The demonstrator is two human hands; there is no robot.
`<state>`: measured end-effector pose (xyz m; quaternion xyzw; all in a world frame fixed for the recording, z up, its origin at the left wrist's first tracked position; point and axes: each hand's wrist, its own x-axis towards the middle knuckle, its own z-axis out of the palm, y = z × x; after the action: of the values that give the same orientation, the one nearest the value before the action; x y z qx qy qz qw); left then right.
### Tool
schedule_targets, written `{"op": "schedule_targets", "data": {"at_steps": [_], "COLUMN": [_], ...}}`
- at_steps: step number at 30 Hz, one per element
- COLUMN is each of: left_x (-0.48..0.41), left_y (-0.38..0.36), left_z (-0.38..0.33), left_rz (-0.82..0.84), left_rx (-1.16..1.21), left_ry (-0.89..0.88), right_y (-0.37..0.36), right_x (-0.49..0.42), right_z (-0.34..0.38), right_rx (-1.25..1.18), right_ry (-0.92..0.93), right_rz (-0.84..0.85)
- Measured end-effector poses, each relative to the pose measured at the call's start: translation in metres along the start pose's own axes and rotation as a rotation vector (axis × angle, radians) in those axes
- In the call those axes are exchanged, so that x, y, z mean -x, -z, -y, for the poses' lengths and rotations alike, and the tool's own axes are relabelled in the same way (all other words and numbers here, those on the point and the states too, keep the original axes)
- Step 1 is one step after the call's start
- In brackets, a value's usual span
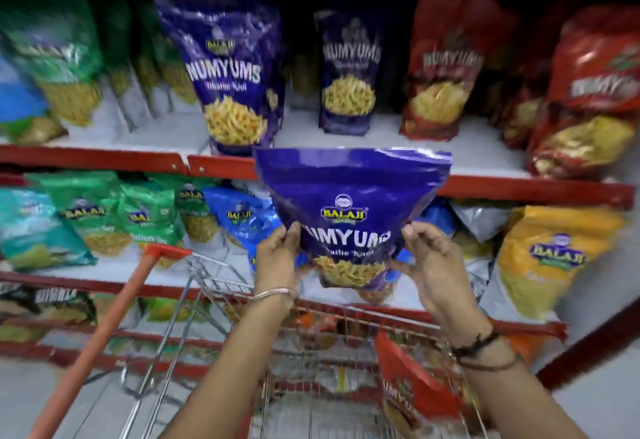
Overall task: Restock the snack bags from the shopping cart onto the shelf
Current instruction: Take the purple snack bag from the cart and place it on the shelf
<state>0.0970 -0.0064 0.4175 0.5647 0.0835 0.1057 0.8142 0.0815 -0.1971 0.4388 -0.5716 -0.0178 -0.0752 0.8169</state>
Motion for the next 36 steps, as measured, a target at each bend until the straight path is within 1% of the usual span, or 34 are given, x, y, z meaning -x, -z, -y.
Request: {"op": "schedule_targets", "data": {"at_steps": [2,4,6,8,11,14,16,18,21,23,26,29,31,33,36], "left_x": [-0.012,-0.03,-0.053,-0.081,-0.122,-0.153,-0.176,-0.199,-0.22,-0.227,-0.236,-0.238,-0.233,-0.228,-0.221], "left_y": [-0.02,-0.036,-0.052,-0.065,-0.076,-0.083,-0.086,-0.087,-0.096,-0.099,-0.093,-0.077,-0.074,-0.072,-0.069], "left_z": [-0.036,-0.065,-0.089,-0.104,-0.109,-0.107,-0.103,-0.099,-0.101,-0.101,-0.091,-0.072,-0.065,-0.065,-0.071], "left_rz": [0.064,0.101,0.129,0.138,0.169,0.15,0.14,0.128,0.077,0.06,0.15,0.247,0.325,0.378,0.376], "left_rx": [0.019,0.007,0.031,0.044,0.038,0.009,-0.061,-0.076,-0.084,-0.106,-0.182,-0.425,-0.535,-0.592,-0.591], "left_ry": [-0.112,-0.232,-0.314,-0.327,-0.331,-0.322,-0.315,-0.263,-0.139,-0.117,-0.135,-0.187,-0.187,-0.181,-0.163], "right_y": [-0.011,-0.023,-0.034,-0.044,-0.053,-0.055,-0.057,-0.059,-0.063,-0.06,-0.052,-0.042,-0.039,-0.04,-0.041], "right_x": [-0.016,-0.037,-0.061,-0.089,-0.135,-0.176,-0.2,-0.221,-0.244,-0.256,-0.268,-0.268,-0.264,-0.258,-0.248], "right_z": [0.03,0.053,0.07,0.08,0.077,0.06,0.05,0.045,0.045,0.045,0.042,0.032,0.025,0.025,0.03], "right_rx": [-0.025,-0.046,-0.074,-0.101,-0.134,-0.124,-0.081,-0.036,0.038,0.095,0.188,0.309,0.361,0.377,0.371], "right_ry": [0.123,0.207,0.283,0.334,0.371,0.348,0.306,0.255,0.191,0.183,0.17,0.044,-0.002,0.002,0.022], "right_rz": [-0.003,-0.013,-0.005,-0.019,-0.071,-0.096,-0.122,-0.16,-0.146,-0.133,-0.093,-0.053,0.011,0.039,0.027]}}
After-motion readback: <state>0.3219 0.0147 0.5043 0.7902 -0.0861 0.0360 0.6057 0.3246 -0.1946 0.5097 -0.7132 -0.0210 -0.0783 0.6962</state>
